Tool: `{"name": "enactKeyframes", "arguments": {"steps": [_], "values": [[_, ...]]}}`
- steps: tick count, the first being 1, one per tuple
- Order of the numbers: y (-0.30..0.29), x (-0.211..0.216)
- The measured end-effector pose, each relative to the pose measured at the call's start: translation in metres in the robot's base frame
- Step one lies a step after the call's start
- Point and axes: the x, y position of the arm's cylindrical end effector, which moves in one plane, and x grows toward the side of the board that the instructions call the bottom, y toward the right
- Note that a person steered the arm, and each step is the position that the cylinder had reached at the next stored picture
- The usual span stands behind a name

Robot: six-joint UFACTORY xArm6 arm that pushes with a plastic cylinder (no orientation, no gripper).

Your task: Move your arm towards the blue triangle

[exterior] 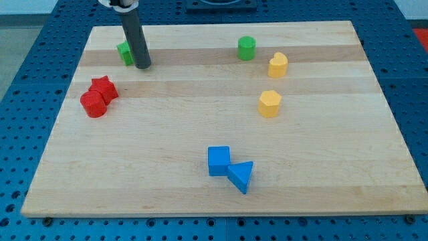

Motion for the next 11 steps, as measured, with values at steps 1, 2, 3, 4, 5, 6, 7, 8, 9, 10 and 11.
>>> {"name": "enactKeyframes", "arguments": {"steps": [1,2,3,4,5,6,7,8,9,10,11], "values": [[-0.008,-0.015],[-0.037,-0.036],[-0.069,-0.052],[-0.088,-0.06],[-0.089,-0.061],[-0.05,-0.055],[0.014,-0.038],[0.068,-0.025],[0.069,-0.046],[0.119,-0.063],[0.245,-0.063]]}}
